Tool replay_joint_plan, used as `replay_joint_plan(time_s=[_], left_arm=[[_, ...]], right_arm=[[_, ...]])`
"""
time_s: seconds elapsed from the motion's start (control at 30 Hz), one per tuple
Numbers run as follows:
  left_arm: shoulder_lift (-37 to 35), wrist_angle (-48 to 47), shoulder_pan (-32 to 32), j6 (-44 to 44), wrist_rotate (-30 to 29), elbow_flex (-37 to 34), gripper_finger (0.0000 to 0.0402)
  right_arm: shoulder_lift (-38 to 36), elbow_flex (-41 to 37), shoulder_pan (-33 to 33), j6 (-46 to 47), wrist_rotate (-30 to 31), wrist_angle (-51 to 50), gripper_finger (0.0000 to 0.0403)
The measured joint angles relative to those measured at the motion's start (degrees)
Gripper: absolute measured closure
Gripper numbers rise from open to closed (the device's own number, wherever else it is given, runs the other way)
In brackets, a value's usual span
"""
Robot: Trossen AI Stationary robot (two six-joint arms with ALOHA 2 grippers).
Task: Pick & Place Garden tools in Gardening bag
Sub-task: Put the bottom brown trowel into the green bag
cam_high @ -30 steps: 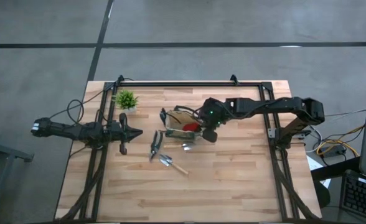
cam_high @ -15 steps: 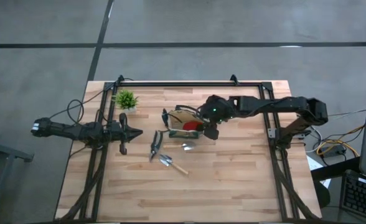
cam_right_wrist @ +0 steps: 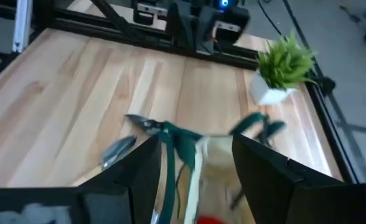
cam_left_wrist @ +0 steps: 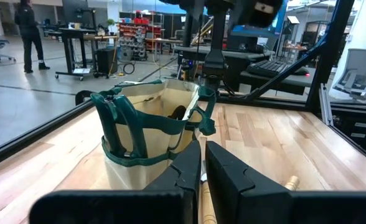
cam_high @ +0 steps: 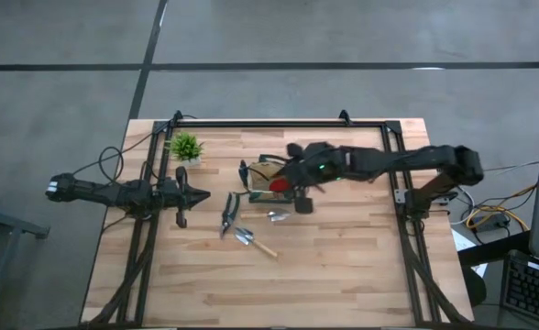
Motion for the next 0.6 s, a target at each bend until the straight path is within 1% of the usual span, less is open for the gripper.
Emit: replay_joint_plan(time_s=[0.13, 0.23, 0.33, 0.5, 0.6], left_arm=[[0.0, 0.0, 0.0, 0.0, 0.0, 0.0, 0.0371], [0.0, 0.0, 0.0, 0.0, 0.0, 0.0, 0.0371], [0.0, 0.0, 0.0, 0.0, 0.0, 0.0, 0.0371], [0.0, 0.0, 0.0, 0.0, 0.0, 0.0, 0.0371], [0.0, 0.0, 0.0, 0.0, 0.0, 0.0, 0.0371]], right_arm=[[5.5, 3.6, 1.8, -1.4, 0.4, 0.6, 0.0223], [7.5, 4.9, 1.9, -1.7, 0.5, 0.4, 0.0238], [7.4, 4.8, 1.8, -1.5, 0.4, 0.2, 0.0276], [3.7, 1.4, 2.8, -0.9, -0.6, -1.5, 0.0376], [3.2, 0.1, 5.3, 1.4, -3.2, -2.9, 0.0387]])
